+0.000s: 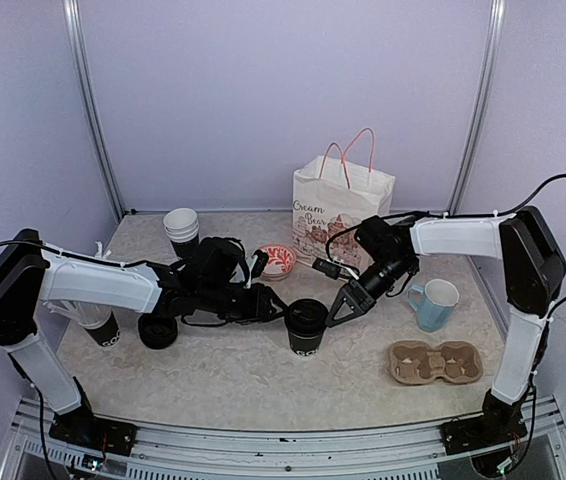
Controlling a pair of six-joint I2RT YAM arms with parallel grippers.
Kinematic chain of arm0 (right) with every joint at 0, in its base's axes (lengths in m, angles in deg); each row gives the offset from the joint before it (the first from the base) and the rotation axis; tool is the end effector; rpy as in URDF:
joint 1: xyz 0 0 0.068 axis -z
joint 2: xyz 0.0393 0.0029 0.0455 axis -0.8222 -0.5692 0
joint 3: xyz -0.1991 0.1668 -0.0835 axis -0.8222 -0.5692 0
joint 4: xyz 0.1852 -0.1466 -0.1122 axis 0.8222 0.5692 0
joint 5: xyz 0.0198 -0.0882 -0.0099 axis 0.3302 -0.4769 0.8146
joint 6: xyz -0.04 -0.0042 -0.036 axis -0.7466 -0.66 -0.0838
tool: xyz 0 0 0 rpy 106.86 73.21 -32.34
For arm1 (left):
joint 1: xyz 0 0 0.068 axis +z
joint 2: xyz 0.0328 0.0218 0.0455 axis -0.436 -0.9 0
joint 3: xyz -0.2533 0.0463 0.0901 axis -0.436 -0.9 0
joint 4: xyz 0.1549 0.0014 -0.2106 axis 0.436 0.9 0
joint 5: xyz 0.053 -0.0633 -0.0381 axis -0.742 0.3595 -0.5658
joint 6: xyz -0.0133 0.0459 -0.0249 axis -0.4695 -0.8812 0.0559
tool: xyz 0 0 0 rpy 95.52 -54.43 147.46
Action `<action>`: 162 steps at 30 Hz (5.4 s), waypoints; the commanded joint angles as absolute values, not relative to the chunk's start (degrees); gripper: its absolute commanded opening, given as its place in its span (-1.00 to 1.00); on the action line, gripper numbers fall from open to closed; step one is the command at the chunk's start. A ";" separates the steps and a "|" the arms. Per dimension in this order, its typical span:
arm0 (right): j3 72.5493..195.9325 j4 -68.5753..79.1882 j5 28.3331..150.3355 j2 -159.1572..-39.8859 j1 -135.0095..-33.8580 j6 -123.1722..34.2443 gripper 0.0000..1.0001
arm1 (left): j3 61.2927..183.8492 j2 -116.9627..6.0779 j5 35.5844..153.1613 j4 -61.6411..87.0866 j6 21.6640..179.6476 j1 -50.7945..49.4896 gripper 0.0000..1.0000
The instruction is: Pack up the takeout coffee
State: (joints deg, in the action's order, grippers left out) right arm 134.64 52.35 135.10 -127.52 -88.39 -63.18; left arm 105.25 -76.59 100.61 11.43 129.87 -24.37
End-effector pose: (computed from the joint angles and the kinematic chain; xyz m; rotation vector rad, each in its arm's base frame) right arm 0.2858 0.2205 0.1857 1.1680 -2.5228 -1.4151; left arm 0.2223 -0.2808 0.1904 0.3541 2.4457 -1.0721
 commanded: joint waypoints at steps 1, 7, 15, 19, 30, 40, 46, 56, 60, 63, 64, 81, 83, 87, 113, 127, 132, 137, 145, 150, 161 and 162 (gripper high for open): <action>132.20 47.05 114.80 -133.19 -89.77 -64.16 -0.51 | 104.09 -79.82 98.19 22.17 127.14 -24.66 -0.25; 131.09 46.04 108.56 -132.74 -90.89 -62.99 -0.53 | 104.10 -78.91 98.44 22.08 126.24 -23.72 -0.25; 135.42 48.98 107.39 -141.05 -90.95 -60.02 -0.71 | 104.14 -81.95 99.96 22.03 126.46 -23.37 -0.26; 135.66 49.78 118.56 -135.63 -91.87 -64.06 -0.67 | 104.86 -80.96 99.34 22.75 125.33 -23.37 -0.25; 133.94 52.90 129.72 -125.33 -95.18 -71.35 0.12 | 111.59 -78.00 97.01 23.75 118.21 -22.70 -0.06; 134.28 55.60 119.55 -117.99 -90.03 -73.35 0.06 | 115.33 -68.41 92.63 26.99 114.52 -22.76 0.11; 136.78 47.30 109.22 -117.25 -87.48 -70.44 -0.21 | 112.33 -66.79 92.07 28.27 116.16 -24.67 0.05; 137.27 41.08 104.18 -123.45 -89.87 -67.78 -0.33 | 108.68 -68.71 91.70 27.93 119.90 -29.21 -0.15; 136.47 41.20 104.33 -123.58 -93.65 -68.28 -0.32 | 107.07 -68.98 91.22 28.02 121.14 -29.43 -0.15; 136.02 42.28 106.48 -123.22 -95.75 -67.83 -0.30 | 106.60 -68.53 88.18 30.48 122.65 -28.84 -0.14; 135.83 42.70 106.69 -123.05 -96.61 -68.08 -0.30 | 106.61 -68.33 86.70 31.91 123.30 -28.25 -0.14; 134.05 49.43 113.93 -121.18 -99.84 -71.59 -0.25 | 100.68 -61.27 89.87 27.12 126.31 -25.21 -0.02; 133.74 50.33 115.79 -120.50 -98.22 -71.28 -0.21 | 101.24 -61.31 89.97 26.78 126.14 -25.53 -0.01; 134.46 51.86 122.82 -120.40 -94.73 -70.71 -0.03 | 101.88 -61.79 89.88 25.79 125.98 -25.61 -0.02; 145.07 53.97 133.86 -132.65 -92.13 -65.53 0.13 | 103.68 -70.77 95.46 23.63 125.55 -26.01 -0.13; 139.89 52.16 114.59 -138.53 -92.20 -60.46 -0.30 | 103.32 -74.03 94.42 27.47 126.07 -25.79 -0.16; 142.24 53.41 115.45 -135.53 -92.26 -63.09 -0.26 | 103.81 -72.88 93.73 27.03 125.55 -26.78 -0.16; 144.10 54.13 123.78 -127.14 -92.27 -66.67 0.09 | 107.24 -69.17 91.00 27.39 123.56 -28.36 -0.15; 145.74 56.40 121.75 -119.18 -92.13 -71.50 0.41 | 117.54 -66.15 86.72 33.55 117.54 -28.16 0.01; 148.32 55.71 120.23 -114.59 -92.10 -75.38 0.43 | 124.96 -65.39 82.44 36.20 109.63 -28.03 0.16; 142.74 40.79 118.25 -106.96 -92.54 -85.88 0.92 | 131.16 -60.39 71.05 24.56 87.94 -25.38 0.98; 143.63 42.40 118.00 -108.31 -93.21 -87.86 0.80 | 130.93 -59.85 71.92 22.65 85.57 -25.39 0.98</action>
